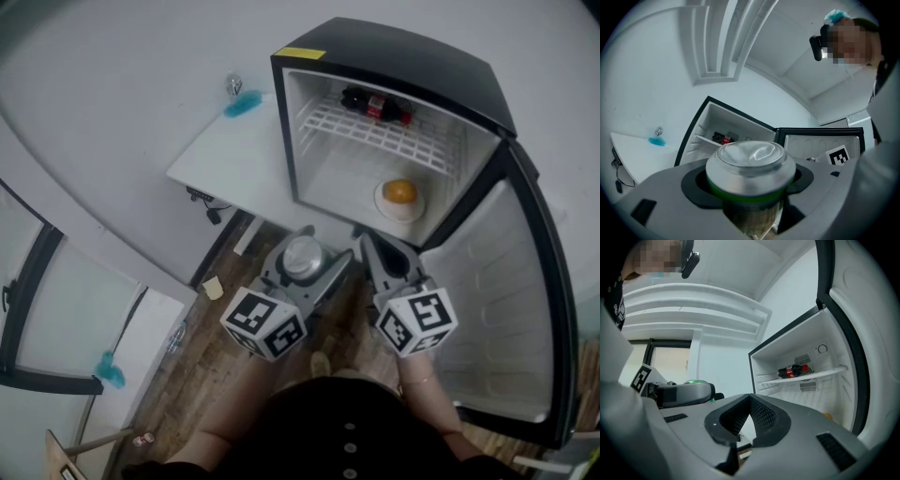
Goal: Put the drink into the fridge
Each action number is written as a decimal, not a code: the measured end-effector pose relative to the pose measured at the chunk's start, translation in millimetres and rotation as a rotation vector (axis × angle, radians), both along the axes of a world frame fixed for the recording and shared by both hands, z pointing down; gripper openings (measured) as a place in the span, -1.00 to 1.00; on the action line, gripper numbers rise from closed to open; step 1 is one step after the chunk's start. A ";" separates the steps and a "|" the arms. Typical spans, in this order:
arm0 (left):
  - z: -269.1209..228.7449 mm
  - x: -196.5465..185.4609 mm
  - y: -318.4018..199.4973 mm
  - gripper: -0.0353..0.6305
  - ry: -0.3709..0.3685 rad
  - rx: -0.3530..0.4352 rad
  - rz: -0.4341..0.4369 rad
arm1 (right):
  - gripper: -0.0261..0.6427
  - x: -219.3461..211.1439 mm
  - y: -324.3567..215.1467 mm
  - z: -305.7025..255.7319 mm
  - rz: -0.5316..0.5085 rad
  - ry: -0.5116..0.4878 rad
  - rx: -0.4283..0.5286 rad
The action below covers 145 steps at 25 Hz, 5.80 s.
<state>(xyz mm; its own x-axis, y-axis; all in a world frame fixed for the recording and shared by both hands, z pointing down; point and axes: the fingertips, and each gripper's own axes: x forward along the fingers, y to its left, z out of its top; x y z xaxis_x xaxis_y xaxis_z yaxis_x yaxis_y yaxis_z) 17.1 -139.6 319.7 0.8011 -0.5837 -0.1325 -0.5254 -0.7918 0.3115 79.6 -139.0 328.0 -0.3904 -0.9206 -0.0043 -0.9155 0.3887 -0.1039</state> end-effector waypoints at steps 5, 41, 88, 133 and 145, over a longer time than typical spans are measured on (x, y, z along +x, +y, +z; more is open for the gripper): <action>5.5 9.0 -21.1 0.15 -0.002 -0.013 0.002 | -0.90 11.7 -16.0 5.4 0.013 0.005 -0.011; 23.5 37.6 -94.0 0.15 -0.047 -0.076 0.124 | -0.90 36.2 -77.5 30.2 0.131 0.016 -0.107; 117.3 105.7 -218.8 0.15 -0.250 -0.047 0.274 | -0.90 73.5 -170.2 116.0 0.346 -0.031 -0.224; 174.8 179.2 -283.5 0.15 -0.429 0.032 0.261 | -0.90 110.3 -192.8 144.1 0.464 -0.110 -0.211; 178.1 188.7 -274.8 0.15 -0.493 0.121 0.288 | -0.90 107.4 -188.2 149.9 0.463 -0.097 -0.232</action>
<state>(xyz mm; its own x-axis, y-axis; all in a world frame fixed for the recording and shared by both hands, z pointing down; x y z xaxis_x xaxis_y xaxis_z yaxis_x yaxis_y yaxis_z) 205.8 -414.4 497.8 0.9092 -0.3369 0.2444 -0.3434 -0.9390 -0.0169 187.0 -327.2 477.9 0.0499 -0.9777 0.2041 -0.9678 -0.0978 -0.2318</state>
